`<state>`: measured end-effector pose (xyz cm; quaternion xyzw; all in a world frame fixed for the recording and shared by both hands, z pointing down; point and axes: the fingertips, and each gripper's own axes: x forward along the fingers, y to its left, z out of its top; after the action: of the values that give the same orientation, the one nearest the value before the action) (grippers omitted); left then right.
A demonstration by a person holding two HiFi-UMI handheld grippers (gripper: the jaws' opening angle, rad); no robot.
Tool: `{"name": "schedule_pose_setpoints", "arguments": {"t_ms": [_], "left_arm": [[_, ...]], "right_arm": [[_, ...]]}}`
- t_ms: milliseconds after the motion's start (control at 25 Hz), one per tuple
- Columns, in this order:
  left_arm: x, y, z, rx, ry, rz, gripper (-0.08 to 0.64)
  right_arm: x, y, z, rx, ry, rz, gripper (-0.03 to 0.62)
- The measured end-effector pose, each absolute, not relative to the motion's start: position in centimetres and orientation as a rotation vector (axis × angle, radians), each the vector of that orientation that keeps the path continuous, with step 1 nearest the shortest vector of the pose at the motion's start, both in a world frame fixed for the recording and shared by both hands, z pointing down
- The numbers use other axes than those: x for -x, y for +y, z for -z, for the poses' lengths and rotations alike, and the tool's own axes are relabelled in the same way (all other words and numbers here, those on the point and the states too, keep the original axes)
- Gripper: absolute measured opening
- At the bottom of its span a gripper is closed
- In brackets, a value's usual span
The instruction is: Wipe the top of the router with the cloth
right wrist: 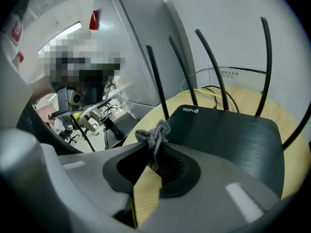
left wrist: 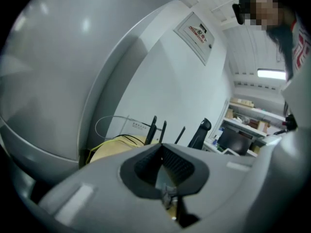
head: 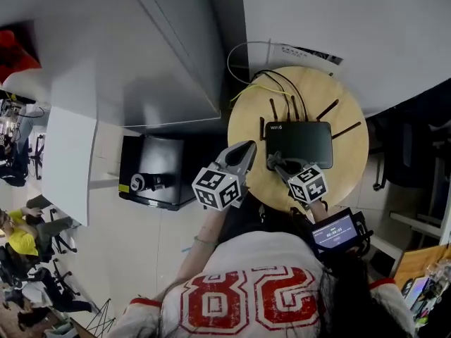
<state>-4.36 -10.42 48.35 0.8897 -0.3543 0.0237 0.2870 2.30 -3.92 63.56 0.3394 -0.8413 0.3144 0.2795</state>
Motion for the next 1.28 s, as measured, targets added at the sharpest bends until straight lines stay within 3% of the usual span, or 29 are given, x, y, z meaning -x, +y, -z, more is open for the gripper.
{"name": "schedule_pose_setpoints", "arguments": {"t_ms": [440,1280], "left_arm": [[2.5,-9.9,-48.5,-2.385,-0.906,-0.065,0.002],[8.3,-9.2,-48.9,-2.288,-1.132,-0.07,0.002]], "right_arm": [[-2.7,-2.5,-63.4,-0.886,-2.257,-0.832,0.058],[-8.7,-15.5,-63.2,-1.06,-2.204,-0.677,0.058]]}}
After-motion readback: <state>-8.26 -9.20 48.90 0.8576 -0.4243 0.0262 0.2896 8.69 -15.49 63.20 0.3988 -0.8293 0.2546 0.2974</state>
